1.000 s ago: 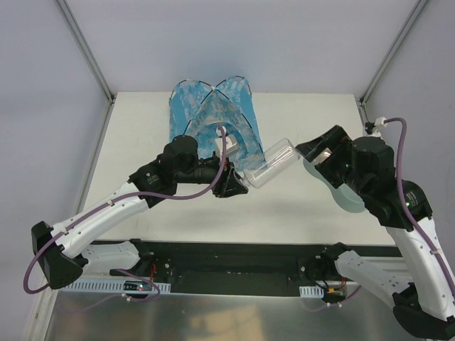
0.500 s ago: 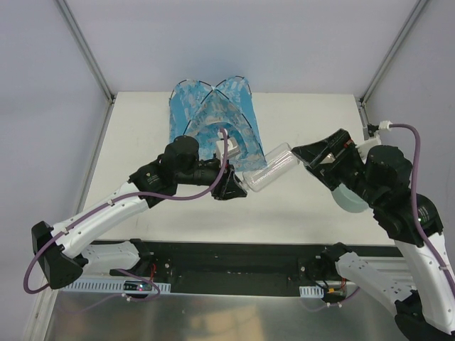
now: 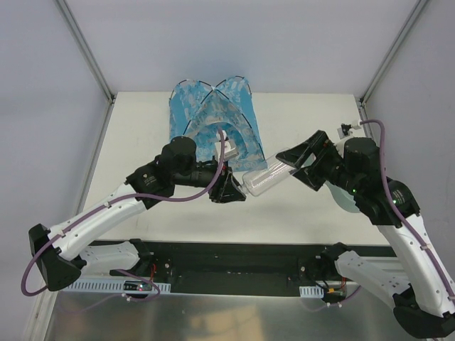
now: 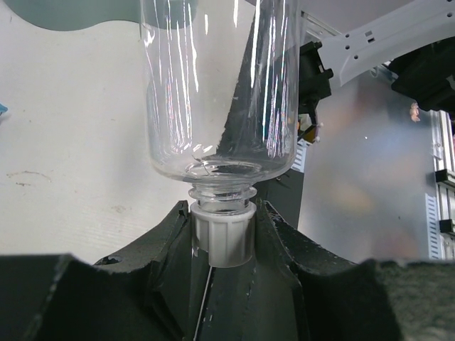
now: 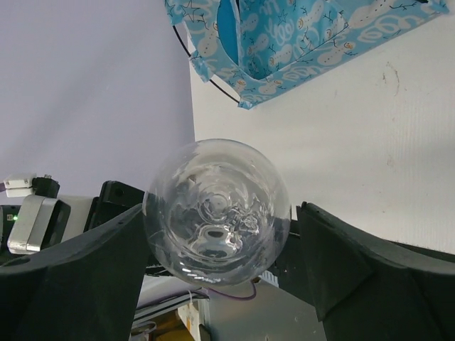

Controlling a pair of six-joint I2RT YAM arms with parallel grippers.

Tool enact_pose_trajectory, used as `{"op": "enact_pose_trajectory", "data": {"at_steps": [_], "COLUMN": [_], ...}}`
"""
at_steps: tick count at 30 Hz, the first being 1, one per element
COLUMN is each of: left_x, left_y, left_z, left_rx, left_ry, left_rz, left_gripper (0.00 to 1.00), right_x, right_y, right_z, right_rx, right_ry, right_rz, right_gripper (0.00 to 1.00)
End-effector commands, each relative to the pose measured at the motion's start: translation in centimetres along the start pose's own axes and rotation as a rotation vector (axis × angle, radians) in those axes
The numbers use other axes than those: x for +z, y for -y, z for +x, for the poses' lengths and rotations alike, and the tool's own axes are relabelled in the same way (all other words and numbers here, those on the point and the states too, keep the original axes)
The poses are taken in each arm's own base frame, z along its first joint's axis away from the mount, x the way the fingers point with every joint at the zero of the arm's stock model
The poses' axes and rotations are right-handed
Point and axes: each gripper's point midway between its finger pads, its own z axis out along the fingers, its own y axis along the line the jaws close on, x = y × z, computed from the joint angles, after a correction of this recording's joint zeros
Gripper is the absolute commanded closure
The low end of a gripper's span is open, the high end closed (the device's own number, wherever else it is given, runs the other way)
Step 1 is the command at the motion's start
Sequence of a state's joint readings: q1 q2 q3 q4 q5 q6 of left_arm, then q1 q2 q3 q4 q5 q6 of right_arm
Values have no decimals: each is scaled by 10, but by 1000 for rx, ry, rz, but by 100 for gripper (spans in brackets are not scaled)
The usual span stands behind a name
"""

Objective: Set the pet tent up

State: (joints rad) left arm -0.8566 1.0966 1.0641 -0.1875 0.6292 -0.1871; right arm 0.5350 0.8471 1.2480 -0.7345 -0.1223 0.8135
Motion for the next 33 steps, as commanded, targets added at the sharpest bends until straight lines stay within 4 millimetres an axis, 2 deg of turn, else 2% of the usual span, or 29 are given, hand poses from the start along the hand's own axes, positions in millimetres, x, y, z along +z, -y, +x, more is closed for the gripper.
{"op": "enact_pose_trajectory", "data": {"at_steps": [1,3,7,11,12,14,16,18,19,22,25,29,33], "left_x": [-9,-10,-10,-9,-9,-10,-13,-24,-32,-53,-61,-66,-66], "left_y": [23,26,28,19,16,7,-11,-38,-50,-77,-94,-113,-127], "left_z": [-7,-6,-3,-3,-3,-5,-6,-7,-9,-10,-6,-6,-4], "left_rx": [33,33,26,2,-5,-15,-23,-50,-60,-99,-97,-90,-69], "left_ry": [30,24,13,20,23,40,69,120,146,194,187,158,132], "left_rz": [93,105,122,66,48,-9,-117,-295,-385,-582,-680,-790,-854], "left_gripper": [100,100,100,100,90,56,28,13,2,1,1,1,1], "right_x": [-4,-2,1,-2,-2,-3,-3,-3,-2,-6,-21,-44,-52], "right_y": [-12,-13,-12,-9,-7,-1,8,19,31,61,91,110,120], "right_z": [-1,0,6,9,9,5,0,-9,-18,-44,-79,-124,-158], "right_rx": [17,15,23,21,14,-5,-35,-90,-110,-190,-282,-360,-384], "right_ry": [8,-7,-41,-48,-45,-24,4,44,89,206,371,584,712], "right_rz": [-55,-55,-52,-50,-41,-6,40,101,164,343,538,745,868], "right_gripper": [13,17,35,51,55,56,58,59,59,62,63,62,62]}}
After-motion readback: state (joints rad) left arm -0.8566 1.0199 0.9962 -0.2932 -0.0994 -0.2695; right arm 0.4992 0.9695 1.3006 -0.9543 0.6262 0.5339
